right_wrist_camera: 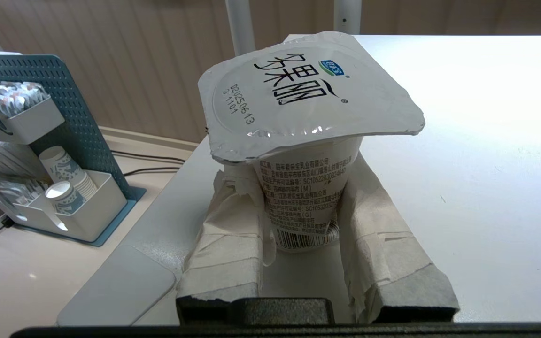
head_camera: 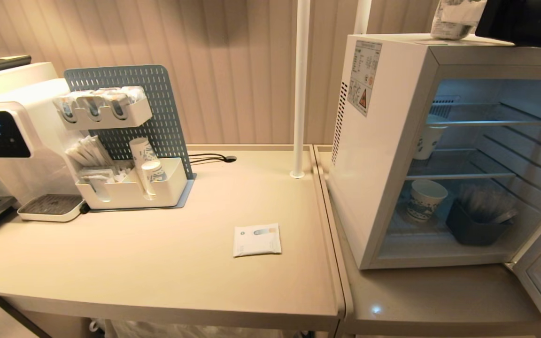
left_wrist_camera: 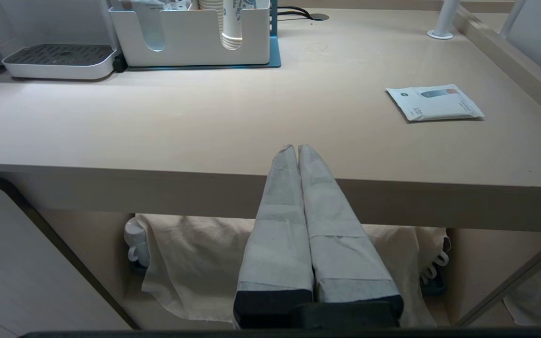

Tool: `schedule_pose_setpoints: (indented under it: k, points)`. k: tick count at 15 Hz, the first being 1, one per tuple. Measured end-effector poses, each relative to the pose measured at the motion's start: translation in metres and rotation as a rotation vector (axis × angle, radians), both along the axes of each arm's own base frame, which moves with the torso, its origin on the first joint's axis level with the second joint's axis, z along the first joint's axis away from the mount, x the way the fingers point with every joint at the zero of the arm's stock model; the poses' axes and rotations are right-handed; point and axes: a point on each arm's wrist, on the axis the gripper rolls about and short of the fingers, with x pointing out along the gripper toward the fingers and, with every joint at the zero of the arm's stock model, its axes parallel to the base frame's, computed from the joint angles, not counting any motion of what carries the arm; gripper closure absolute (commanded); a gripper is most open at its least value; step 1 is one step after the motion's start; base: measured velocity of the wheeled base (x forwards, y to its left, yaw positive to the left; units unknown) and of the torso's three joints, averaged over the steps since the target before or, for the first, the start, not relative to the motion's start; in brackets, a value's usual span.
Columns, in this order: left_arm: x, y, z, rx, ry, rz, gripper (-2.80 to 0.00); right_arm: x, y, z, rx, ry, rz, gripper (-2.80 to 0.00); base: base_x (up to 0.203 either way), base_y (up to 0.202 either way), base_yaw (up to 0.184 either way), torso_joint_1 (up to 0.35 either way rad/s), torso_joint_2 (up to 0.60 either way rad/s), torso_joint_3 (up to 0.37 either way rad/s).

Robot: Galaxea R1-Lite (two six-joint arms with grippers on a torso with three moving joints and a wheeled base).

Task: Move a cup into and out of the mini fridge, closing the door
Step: Put the yoghurt in the freezer

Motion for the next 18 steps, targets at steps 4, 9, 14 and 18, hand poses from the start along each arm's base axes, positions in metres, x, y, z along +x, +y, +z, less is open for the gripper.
schedule_pose_setpoints:
  k: [4,9,14,18]
  points:
    - [0.000,0.000,0.000,-0.002,-0.001,0.000,0.00,-0.007,-0.001,0.000,0.000,0.006,0.002,0.00,0.000,0.000,0.000,0.000,0.00,0.000]
    - [0.000,0.000,0.000,-0.001,-0.001,0.000,0.00,-0.049,-0.008,0.005,0.002,0.005,0.000,0.00,0.000,0.000,0.000,0.000,0.00,0.000]
    - [0.000,0.000,0.000,0.000,-0.001,0.000,0.00,-0.128,-0.020,-0.013,-0.005,0.028,-0.078,0.00,0.000,0.000,0.000,0.000,0.00,0.000]
    - [0.000,0.000,0.000,0.000,-0.001,0.000,0.00,-0.179,-0.026,-0.049,-0.049,-0.005,0.015,0.00,0.000,0.000,0.000,0.000,0.00,0.000]
